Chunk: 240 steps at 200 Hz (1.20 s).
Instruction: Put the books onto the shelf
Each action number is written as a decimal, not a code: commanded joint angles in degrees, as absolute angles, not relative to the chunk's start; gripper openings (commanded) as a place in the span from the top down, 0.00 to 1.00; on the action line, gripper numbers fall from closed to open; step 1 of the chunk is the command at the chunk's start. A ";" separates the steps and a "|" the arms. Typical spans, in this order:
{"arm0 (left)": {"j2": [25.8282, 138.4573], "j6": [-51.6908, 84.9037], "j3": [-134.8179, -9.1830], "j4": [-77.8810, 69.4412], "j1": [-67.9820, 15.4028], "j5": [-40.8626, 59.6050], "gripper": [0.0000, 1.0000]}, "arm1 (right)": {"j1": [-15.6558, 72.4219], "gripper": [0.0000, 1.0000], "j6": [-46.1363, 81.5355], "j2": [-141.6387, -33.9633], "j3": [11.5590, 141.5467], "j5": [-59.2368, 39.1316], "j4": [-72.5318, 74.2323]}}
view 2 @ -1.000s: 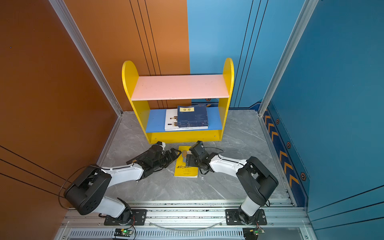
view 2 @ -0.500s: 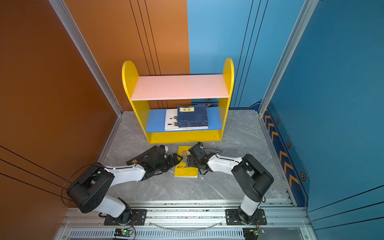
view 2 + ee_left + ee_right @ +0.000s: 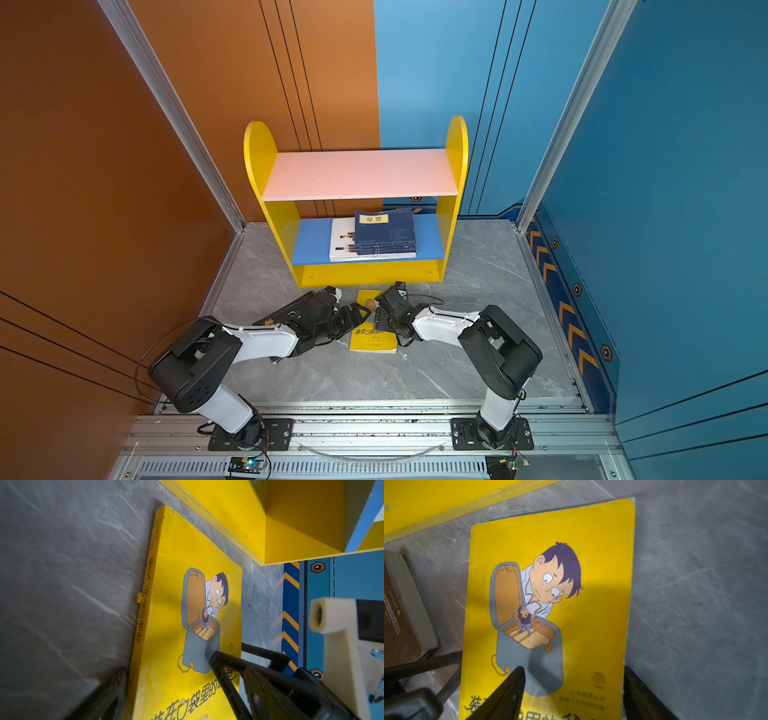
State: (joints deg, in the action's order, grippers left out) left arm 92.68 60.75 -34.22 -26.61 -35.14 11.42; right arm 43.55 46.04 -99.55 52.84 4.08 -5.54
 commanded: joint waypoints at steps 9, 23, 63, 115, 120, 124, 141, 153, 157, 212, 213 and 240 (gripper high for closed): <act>95.55 63.44 -34.63 -31.39 -35.93 18.02 0.18 | 44.34 0.32 46.93 -102.07 52.74 0.81 -5.70; 95.32 63.35 -34.63 -31.88 -35.86 18.31 0.18 | 44.31 0.34 46.93 -102.13 52.70 0.70 -5.63; 94.54 62.58 -34.54 -34.06 -35.66 20.18 0.22 | 44.41 0.35 46.93 -102.37 52.69 0.58 -5.58; 96.14 63.90 -35.00 -43.44 -36.81 24.50 0.26 | 44.46 0.34 46.93 -102.74 52.90 0.44 -5.62; 96.23 63.79 -35.27 -43.50 -36.97 24.57 0.26 | 44.40 0.34 46.93 -102.77 52.89 0.43 -5.60; 96.38 63.81 -35.54 -43.46 -37.27 24.68 0.26 | 44.42 0.34 46.93 -102.75 52.85 0.40 -5.59; 96.78 63.25 -36.45 -43.75 -38.14 25.05 0.26 | 44.42 0.34 46.93 -102.76 52.82 0.34 -5.57; 97.07 62.99 -36.97 -44.28 -38.65 25.51 0.26 | 44.43 0.34 46.93 -102.77 52.95 0.35 -5.56; 97.18 62.93 -37.12 -44.64 -38.76 25.74 0.26 | 44.45 0.34 46.96 -102.76 52.90 0.35 -5.58; 98.48 63.26 -38.41 -47.33 -40.07 27.16 0.27 | 44.47 0.34 46.93 -102.79 52.82 0.32 -5.62; 98.46 63.27 -38.45 -47.35 -40.07 27.20 0.27 | 44.47 0.34 46.93 -102.81 52.82 0.33 -5.62; 98.16 63.37 -38.79 -49.06 -40.43 27.69 0.27 | 44.57 0.35 46.93 -102.92 52.80 0.26 -5.60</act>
State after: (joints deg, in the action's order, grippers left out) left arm 98.28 62.54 -34.26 -37.10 -35.70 15.68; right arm 42.30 46.17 -100.14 52.84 10.33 -6.63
